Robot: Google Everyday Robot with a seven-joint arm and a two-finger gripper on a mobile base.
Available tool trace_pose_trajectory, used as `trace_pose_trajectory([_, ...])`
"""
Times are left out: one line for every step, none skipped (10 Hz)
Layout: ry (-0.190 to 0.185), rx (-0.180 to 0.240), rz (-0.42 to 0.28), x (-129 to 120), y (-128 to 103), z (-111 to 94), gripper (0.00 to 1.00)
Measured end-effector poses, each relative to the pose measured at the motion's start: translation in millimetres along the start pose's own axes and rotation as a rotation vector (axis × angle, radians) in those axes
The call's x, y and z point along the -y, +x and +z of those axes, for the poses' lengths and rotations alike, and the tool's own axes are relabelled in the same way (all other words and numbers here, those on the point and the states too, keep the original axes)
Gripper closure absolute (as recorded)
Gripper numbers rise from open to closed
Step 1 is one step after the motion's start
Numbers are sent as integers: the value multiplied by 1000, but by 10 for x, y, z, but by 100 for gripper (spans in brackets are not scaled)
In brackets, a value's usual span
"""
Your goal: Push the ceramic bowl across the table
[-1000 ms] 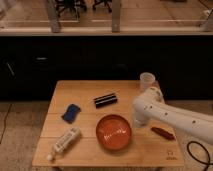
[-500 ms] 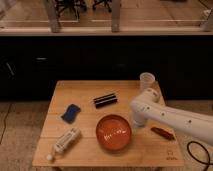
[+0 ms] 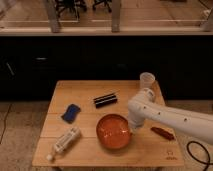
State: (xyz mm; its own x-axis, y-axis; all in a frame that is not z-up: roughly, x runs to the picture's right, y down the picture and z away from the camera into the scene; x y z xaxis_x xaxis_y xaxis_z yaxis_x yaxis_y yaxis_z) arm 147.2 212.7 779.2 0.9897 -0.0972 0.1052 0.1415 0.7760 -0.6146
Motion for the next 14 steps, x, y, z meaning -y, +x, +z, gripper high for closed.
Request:
trace_pose_trajectory([-1, 1, -4, 18, -40, 8, 98])
trace_pose_trajectory([-6, -8, -14, 34, -69, 11, 98])
trace_pose_trajectory([-5, -11, -15, 45, -74, 14, 98])
trace_pose_trajectory([-7, -14, -20, 48, -95, 15, 98])
trace_pose_trajectory([-6, -13, -22, 68, -125, 21, 98])
trace_pose_trajectory([-4, -11, -25, 89, -148, 21, 98])
trace_pose_trajectory([-2, -9, -30, 120, -180, 21, 98])
trace_pose_trajectory([-1, -10, -38, 144, -204, 22, 98])
trace_pose_trajectory([3, -12, -42, 170, -210, 21, 98])
trace_pose_trajectory([5, -12, -44, 189, -215, 24, 98])
trace_pose_trajectory([6, -14, -45, 202, -210, 30, 98])
trace_pose_trajectory([7, -14, -45, 217, -200, 34, 98])
trace_pose_trajectory([10, -12, -50, 246, -212, 35, 98])
trace_pose_trajectory([13, -10, -58, 280, -241, 35, 98])
